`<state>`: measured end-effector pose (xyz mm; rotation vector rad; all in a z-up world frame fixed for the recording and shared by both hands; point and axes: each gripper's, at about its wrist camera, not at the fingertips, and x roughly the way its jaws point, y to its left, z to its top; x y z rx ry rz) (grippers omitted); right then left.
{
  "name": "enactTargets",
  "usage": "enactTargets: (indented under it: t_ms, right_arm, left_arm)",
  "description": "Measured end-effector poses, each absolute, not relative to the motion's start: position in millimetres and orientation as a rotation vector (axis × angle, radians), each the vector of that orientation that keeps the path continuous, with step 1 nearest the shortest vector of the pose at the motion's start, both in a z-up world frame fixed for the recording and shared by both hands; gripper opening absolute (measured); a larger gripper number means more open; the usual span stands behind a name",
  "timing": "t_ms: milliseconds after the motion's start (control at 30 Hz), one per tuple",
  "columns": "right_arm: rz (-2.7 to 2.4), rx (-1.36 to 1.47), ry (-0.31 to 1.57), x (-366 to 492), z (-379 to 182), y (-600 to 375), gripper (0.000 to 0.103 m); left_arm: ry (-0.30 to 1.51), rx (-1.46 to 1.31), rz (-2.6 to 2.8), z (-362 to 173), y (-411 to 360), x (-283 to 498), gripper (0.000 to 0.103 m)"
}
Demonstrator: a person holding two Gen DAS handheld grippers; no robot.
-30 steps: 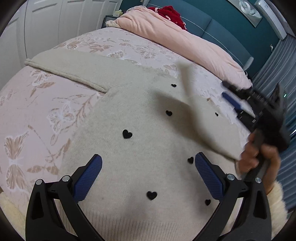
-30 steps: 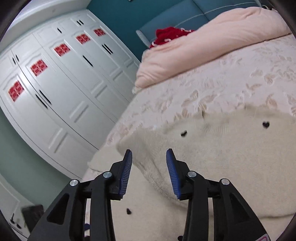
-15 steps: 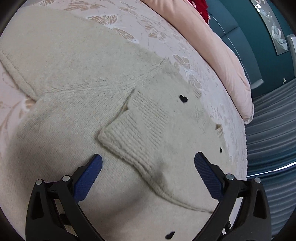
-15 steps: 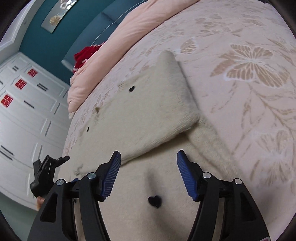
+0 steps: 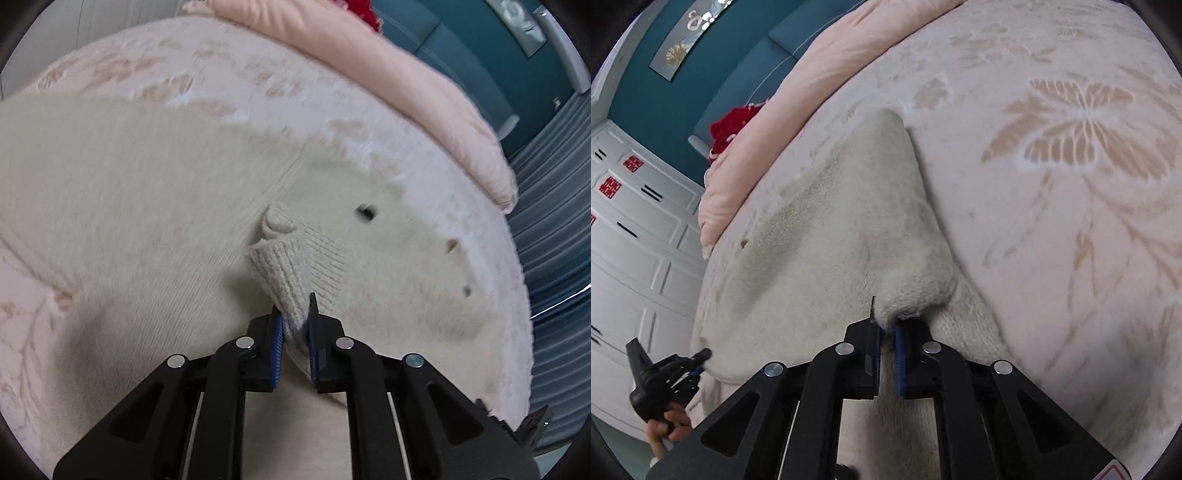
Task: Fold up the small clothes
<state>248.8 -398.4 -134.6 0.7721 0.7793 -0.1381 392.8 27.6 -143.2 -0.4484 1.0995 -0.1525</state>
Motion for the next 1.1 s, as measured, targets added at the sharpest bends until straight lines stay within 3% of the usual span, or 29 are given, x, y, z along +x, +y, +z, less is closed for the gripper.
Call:
enactTargets:
  t_ms: [67,133,167,233,267,300,467,633,733,767,800,833,867,1000,1100]
  right_arm:
    - [-0.146,0.732,0.767,243.2,-115.7,-391.2,0.014]
    - [-0.157,0.695,0.749,235.9,-98.8,-384.8,0.015]
    - [-0.157,0.680,0.747,230.6,-93.1,-380.9,0.015]
    - [-0.151,0.645,0.757,218.0,-85.0,-370.4,0.018]
    - [-0.150,0.618,0.767,211.6,-81.2,-363.5,0.024]
    - [-0.145,0.592,0.775,203.9,-78.0,-355.3,0.032]
    - [-0.069,0.482,0.834,163.5,-77.1,-298.9,0.045]
    - [0.011,0.466,0.939,143.5,-87.1,-243.7,0.048]
    - [0.046,0.459,0.983,143.4,-90.6,-216.6,0.048]
    - [0.055,0.451,0.993,145.1,-90.6,-209.3,0.048]
    - [0.062,0.446,1.000,146.9,-90.1,-202.8,0.048]
    - [0.067,0.446,1.004,148.9,-89.2,-197.5,0.049]
    - [0.076,0.450,1.006,150.7,-88.1,-193.0,0.049]
    - [0.098,0.444,0.985,155.3,-81.6,-184.0,0.052]
    - [0.097,0.463,0.966,155.3,-78.4,-188.2,0.052]
  left_arm:
    - [1.038,-0.492,-0.180,-146.7,39.0,378.3,0.013]
    - [1.035,-0.571,-0.189,-141.5,50.3,372.2,0.016]
    - [1.018,-0.621,-0.198,-136.2,60.1,367.4,0.024]
    - [0.963,-0.687,-0.178,-123.2,87.9,357.3,0.052]
    - [0.932,-0.704,-0.142,-116.6,107.5,352.4,0.073]
    - [0.902,-0.716,-0.093,-110.9,129.0,348.6,0.082]
    - [0.852,-0.706,0.229,-103.7,266.6,354.5,0.087]
    - [0.859,-0.714,0.495,-108.1,385.1,377.0,0.087]
    - [0.882,-0.783,0.538,-121.8,422.8,382.0,0.080]
    - [0.867,-0.772,0.565,-119.0,425.6,384.9,0.067]
    - [0.873,-0.751,0.560,-116.4,424.9,389.2,0.035]
    - [0.905,-0.740,0.525,-116.8,423.9,397.1,0.013]
    - [0.929,-0.747,0.491,-114.9,420.7,403.2,0.008]
    - [0.815,-0.656,0.358,-59.0,378.8,411.2,0.008]
    - [0.735,-0.535,0.167,1.1,306.4,410.2,0.008]
